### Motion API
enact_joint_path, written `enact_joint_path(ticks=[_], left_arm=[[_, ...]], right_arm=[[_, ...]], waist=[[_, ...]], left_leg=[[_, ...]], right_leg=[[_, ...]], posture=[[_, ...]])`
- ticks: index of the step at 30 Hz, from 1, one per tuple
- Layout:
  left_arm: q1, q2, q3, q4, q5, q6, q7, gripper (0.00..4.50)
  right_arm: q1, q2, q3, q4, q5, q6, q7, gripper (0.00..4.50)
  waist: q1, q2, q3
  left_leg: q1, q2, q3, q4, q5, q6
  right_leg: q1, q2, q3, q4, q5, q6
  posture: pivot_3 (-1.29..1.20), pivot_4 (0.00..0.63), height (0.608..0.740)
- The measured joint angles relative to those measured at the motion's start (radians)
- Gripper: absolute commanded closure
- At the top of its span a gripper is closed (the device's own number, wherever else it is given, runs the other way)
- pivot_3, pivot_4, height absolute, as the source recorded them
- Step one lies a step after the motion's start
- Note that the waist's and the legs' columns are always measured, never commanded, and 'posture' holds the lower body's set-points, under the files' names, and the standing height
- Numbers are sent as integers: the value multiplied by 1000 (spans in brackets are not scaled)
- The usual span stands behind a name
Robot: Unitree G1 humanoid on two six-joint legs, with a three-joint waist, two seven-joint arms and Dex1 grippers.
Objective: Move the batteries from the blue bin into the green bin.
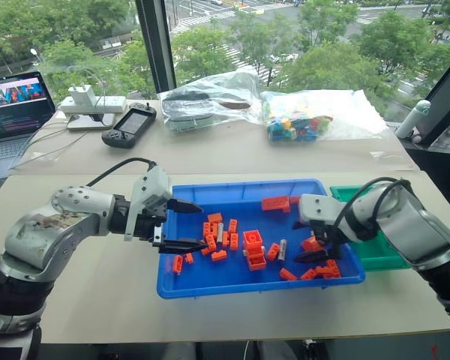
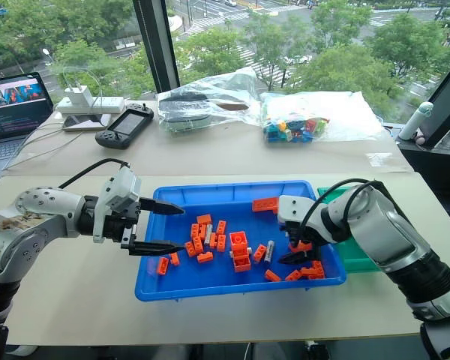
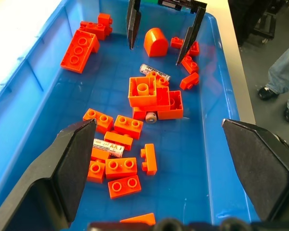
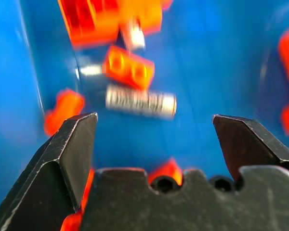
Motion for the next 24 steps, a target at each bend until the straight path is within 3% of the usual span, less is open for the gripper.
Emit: enact_joint_path(ticks=[22, 23, 24], left_arm=[[2, 10, 0, 1, 2, -4, -3, 0], [2, 10, 0, 1, 2, -5, -4, 0], [2, 11, 0, 1, 2, -5, -4, 0]], right_arm=[[64, 87, 40, -28, -12, 152, -100, 47], [66, 85, 40, -31, -12, 152, -105, 563], [67, 84, 40, -31, -13, 152, -108, 766]], waist=[[4, 0, 0], [4, 0, 0], [4, 0, 0]], left_leg=[[0, 0, 0, 1, 0, 0], [0, 0, 0, 1, 0, 0], [0, 0, 0, 1, 0, 0]], right_leg=[[1, 0, 0, 0, 0, 0], [0, 0, 0, 0, 0, 0], [0, 0, 0, 0, 0, 0]], posture=[[0, 150, 725], [0, 150, 725], [0, 150, 725]])
